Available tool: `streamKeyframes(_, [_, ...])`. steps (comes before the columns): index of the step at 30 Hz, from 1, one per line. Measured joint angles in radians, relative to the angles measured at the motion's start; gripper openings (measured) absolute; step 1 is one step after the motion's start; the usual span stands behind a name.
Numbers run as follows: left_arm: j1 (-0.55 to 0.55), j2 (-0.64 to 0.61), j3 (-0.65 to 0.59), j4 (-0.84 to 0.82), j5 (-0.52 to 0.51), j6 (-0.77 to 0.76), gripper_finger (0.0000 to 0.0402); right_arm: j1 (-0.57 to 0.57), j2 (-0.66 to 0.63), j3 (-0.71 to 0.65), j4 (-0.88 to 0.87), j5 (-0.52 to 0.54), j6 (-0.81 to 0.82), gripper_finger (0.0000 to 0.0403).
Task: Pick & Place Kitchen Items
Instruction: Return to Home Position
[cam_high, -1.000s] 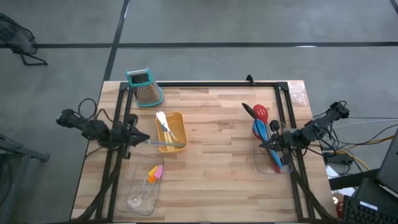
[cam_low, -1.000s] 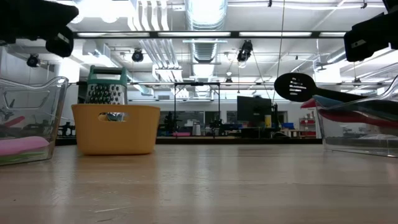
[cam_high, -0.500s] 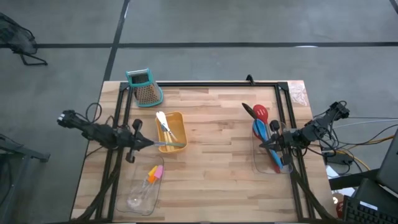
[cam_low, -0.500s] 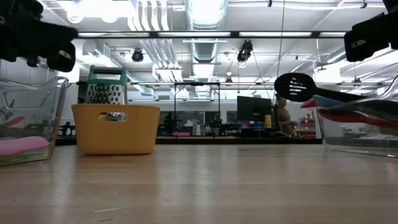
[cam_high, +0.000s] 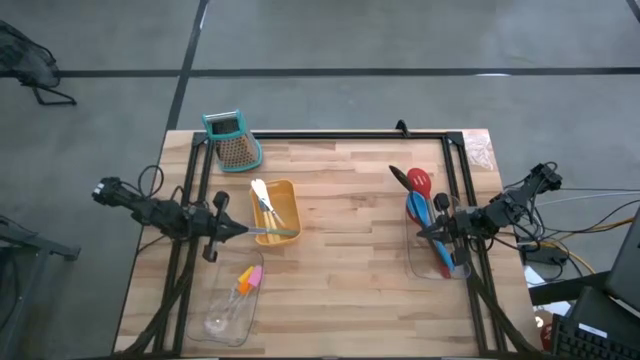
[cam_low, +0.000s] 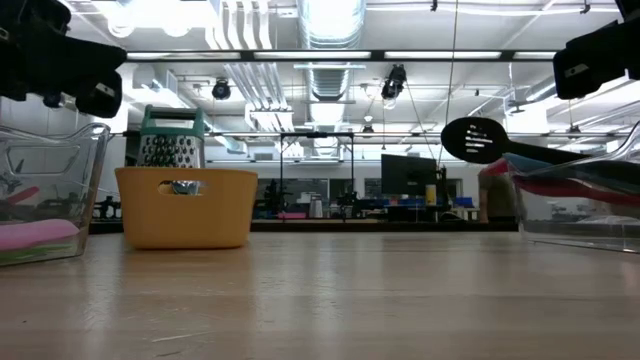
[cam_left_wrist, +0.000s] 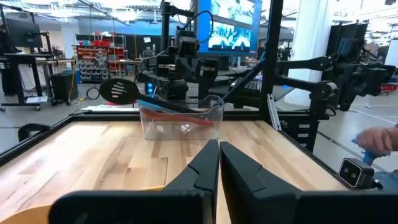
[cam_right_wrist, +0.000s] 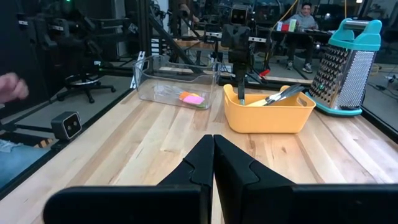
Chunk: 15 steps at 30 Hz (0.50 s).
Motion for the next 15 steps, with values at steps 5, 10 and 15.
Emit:
streamKeyframes(5, [0.0, 0.0, 0.0, 0.0, 0.0, 0.0, 0.0019, 0.0, 0.0, 0.0, 0.0, 0.0, -0.001, 0.0008])
streamKeyframes(10, [0.0, 0.0, -0.001, -0.001, 0.0, 0.0, 0.002, 0.0, 0.0, 0.0, 0.0, 0.0, -0.001, 0.0008])
streamKeyframes(15, [0.0, 0.0, -0.001, -0.001, 0.0, 0.0, 0.002, 0.0, 0.001, 0.0, 0.0, 0.0, -0.001, 0.0008])
